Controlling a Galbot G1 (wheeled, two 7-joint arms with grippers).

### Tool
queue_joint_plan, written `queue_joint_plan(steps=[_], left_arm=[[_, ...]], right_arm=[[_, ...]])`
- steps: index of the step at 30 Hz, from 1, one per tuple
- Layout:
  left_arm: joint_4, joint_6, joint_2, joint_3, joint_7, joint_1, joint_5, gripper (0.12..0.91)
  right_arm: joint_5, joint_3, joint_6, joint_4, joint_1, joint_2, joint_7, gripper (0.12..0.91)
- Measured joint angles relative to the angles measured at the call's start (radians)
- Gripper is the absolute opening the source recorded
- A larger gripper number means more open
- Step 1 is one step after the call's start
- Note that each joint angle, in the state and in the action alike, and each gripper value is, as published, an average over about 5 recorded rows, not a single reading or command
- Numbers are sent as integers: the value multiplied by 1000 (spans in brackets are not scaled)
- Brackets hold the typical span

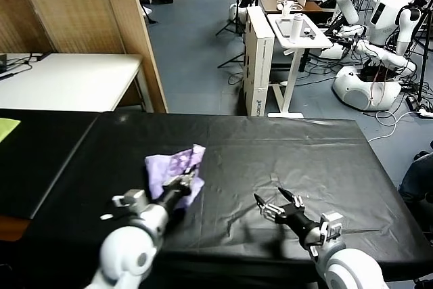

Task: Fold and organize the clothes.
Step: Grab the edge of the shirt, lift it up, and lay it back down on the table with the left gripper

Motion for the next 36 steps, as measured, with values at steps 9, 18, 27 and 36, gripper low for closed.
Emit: queue_joint_plan(steps=[9,18,27,36], left_arm=[[6,-14,44,-12,15,-32,-69,183],[-39,-30,256,-169,49,30,-137,183],[12,-75,494,-397,68,95,-200,183],[-47,2,531,-441,-34,79,-230,183]], right_arm=[[1,32,8,-18,-24,2,-5,907],[-1,24,9,-42,-17,5,-5,907],[-1,12,12,-69,-9,6,-4,907],[-12,-11,12,-87,5,21,-2,907]])
